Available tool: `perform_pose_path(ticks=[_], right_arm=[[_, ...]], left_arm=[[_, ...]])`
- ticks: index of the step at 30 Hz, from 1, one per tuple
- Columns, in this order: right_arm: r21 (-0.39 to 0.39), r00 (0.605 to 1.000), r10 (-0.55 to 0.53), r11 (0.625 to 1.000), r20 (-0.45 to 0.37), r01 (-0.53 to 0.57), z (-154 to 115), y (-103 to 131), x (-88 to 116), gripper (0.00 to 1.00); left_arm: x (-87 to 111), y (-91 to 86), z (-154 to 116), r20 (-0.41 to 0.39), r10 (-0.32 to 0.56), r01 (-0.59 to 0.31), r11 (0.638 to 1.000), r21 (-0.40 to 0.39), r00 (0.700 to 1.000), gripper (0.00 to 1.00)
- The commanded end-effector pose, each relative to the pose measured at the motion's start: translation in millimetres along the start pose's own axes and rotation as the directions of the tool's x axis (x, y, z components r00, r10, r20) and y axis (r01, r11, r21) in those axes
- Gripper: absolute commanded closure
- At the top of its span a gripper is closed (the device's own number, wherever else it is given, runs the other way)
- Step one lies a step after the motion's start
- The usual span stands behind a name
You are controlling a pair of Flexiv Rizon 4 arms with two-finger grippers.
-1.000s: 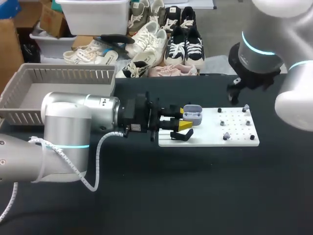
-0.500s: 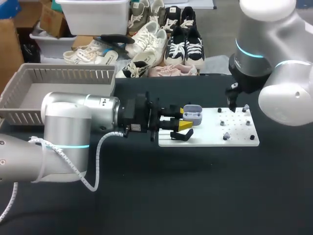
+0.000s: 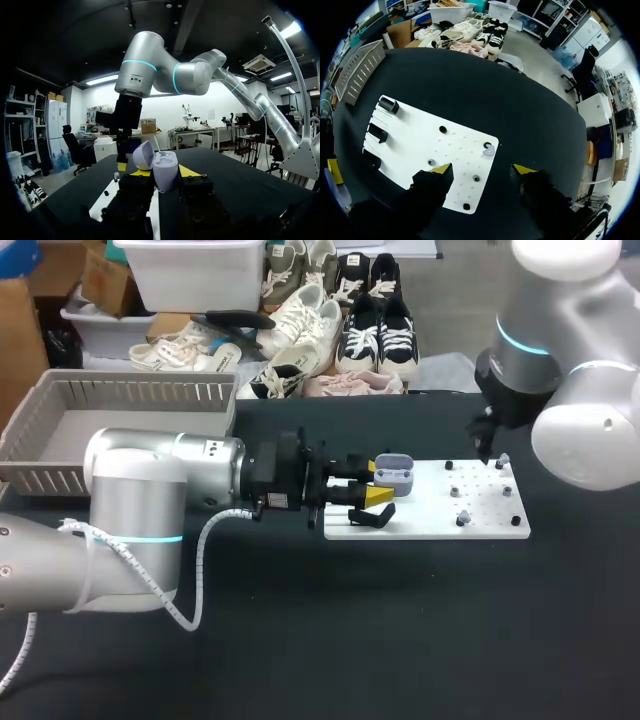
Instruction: Pick up each earbud case from the left stands, insert the matching earbuds, close the lid, and place the case in the box.
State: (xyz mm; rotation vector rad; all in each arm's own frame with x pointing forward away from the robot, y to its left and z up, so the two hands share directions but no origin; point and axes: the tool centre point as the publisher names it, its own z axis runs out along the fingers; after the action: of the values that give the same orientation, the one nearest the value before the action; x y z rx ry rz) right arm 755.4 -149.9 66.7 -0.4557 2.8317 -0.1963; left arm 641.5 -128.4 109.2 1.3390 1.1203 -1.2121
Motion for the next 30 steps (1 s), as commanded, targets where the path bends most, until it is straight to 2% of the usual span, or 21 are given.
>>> perform_pose_path(ticks=[1,7,9,11,30], right_arm=[[-0.001,1.000,-0.001,1.000,0.001,0.001,4.8,-0.2,0.3,0.35],[-0.005,1.000,-0.006,1.000,-0.004,0.006,13.3,-1.5,0.8,0.41],[-0.016,1.000,-0.013,1.000,0.005,0.013,16.2,-2.0,0.6,0.48],[-0.017,1.000,-0.016,1.000,0.003,0.016,18.3,-1.5,0.5,0.51],[-0.019,1.000,-0.027,0.999,-0.006,0.027,33.7,-4.5,-5.3,0.56]], left_arm=[[0.6,0.7,0.3,0.001,0.000,0.000,1.000,0.001,1.000,1.00],[0.6,0.7,0.3,0.001,0.000,0.000,1.000,0.001,1.000,1.00],[0.6,0.7,0.3,0.001,0.000,0.000,1.000,0.001,1.000,1.00],[0.6,0.7,0.3,0.001,0.000,0.000,1.000,0.001,1.000,1.00],[0.6,0.7,0.3,0.001,0.000,0.000,1.000,0.001,1.000,1.00]])
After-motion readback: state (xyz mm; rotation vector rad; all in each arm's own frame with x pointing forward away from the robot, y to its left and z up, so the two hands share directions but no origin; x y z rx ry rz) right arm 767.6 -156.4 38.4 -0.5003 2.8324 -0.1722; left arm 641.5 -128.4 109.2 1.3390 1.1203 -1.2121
